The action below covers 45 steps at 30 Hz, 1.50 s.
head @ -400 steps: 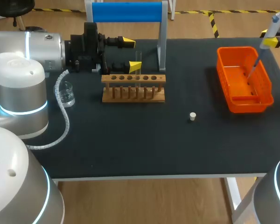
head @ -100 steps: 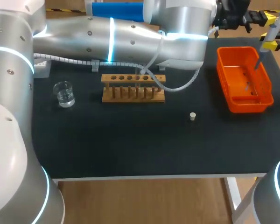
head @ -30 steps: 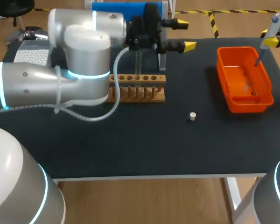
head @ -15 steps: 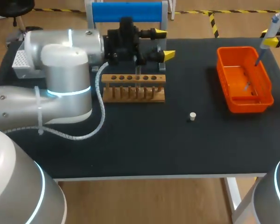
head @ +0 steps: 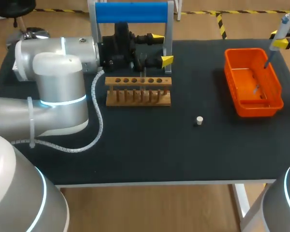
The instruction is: Invert the test tube, pick up the pipette, mount the tip to pipette, aspirate from beaker and dispense into the tube, eject the tip, return the pipette, and cap with the stopper.
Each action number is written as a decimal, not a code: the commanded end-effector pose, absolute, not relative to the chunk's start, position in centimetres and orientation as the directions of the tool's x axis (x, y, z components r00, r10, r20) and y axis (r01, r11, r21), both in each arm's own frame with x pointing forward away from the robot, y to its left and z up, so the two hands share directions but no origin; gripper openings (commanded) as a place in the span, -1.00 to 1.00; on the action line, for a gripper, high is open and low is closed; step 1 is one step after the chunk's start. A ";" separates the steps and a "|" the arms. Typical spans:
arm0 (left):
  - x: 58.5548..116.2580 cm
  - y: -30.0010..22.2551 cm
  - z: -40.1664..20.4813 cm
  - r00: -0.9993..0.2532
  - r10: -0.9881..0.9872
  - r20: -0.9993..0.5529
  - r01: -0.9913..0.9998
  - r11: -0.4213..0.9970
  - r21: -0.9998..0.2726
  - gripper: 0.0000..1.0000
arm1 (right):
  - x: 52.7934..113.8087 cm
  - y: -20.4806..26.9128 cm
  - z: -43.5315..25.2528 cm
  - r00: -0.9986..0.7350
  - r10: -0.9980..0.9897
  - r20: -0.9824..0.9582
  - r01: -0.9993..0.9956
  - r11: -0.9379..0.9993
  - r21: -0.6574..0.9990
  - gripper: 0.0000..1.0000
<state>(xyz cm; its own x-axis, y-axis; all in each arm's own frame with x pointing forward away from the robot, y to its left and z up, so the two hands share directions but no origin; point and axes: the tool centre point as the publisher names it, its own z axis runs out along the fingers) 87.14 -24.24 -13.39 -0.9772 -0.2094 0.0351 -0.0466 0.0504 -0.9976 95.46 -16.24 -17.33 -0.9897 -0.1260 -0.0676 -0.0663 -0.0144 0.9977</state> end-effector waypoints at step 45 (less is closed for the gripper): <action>86.5 -24.6 -13.5 -0.970 -0.239 0.042 -0.055 0.047 -0.997 1.00 | 91.0 -12.2 -16.5 -0.992 -0.117 -0.053 -0.054 0.005 0.999 -1.00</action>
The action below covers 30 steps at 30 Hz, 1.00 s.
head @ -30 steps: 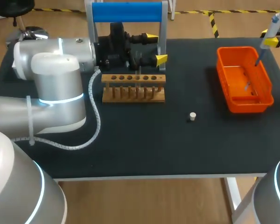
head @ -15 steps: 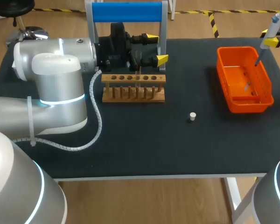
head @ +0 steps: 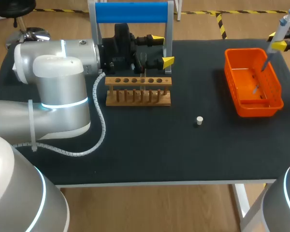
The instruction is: Invert the test tube, pick up the pipette, mount the tip to pipette, aspirate from beaker and dispense into the tube, eject the tip, return the pipette, and cap with the stopper.
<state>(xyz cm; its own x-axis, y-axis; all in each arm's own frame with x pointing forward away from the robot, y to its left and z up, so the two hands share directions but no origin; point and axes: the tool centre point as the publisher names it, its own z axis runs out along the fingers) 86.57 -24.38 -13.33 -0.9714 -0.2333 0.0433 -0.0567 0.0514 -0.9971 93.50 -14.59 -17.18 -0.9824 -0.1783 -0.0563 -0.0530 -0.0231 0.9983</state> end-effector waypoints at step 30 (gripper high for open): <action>86.5 -24.6 -13.5 -0.970 -0.239 0.042 -0.055 0.047 -0.997 1.00 | 85.3 2.5 -16.4 -0.985 -0.172 0.015 0.017 -0.011 1.000 -1.00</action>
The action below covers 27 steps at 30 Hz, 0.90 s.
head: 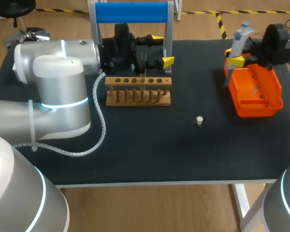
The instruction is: Invert the test tube, pick up the pipette, mount the tip to pipette, aspirate from beaker and dispense into the tube, eject the tip, return the pipette, and cap with the stopper.
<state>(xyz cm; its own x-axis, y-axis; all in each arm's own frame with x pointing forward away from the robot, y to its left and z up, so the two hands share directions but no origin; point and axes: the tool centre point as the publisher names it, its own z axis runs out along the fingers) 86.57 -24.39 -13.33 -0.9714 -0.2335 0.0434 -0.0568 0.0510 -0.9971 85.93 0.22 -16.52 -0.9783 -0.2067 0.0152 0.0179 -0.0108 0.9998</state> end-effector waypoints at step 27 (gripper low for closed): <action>86.5 -24.6 -13.5 -0.970 -0.239 0.042 -0.055 0.047 -0.997 1.00 | 83.7 11.9 -17.6 -0.956 -0.292 0.034 0.033 0.009 0.999 -1.00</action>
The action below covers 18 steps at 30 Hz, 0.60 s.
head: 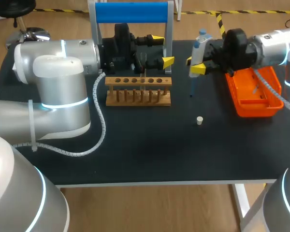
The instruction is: Invert the test tube, pick up the pipette, mount the tip to pipette, aspirate from beaker and dispense into the tube, eject the tip, return the pipette, and cap with the stopper.
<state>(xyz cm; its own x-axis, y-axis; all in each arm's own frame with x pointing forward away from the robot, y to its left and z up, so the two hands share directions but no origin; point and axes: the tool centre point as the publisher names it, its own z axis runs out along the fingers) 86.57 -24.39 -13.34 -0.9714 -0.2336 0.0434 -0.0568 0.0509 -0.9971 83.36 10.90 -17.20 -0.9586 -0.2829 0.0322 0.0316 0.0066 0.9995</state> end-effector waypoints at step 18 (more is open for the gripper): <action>86.5 -24.6 -13.5 -0.970 -0.239 0.042 -0.055 0.047 -0.997 1.00 | 84.6 16.3 -18.4 -0.950 -0.310 0.038 0.029 0.033 0.999 -1.00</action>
<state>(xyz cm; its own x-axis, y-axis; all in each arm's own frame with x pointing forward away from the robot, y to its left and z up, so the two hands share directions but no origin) 86.57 -24.40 -13.34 -0.9714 -0.2336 0.0434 -0.0568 0.0509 -0.9971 84.24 15.71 -18.44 -0.9508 -0.3074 0.0374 0.0287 0.0326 0.9991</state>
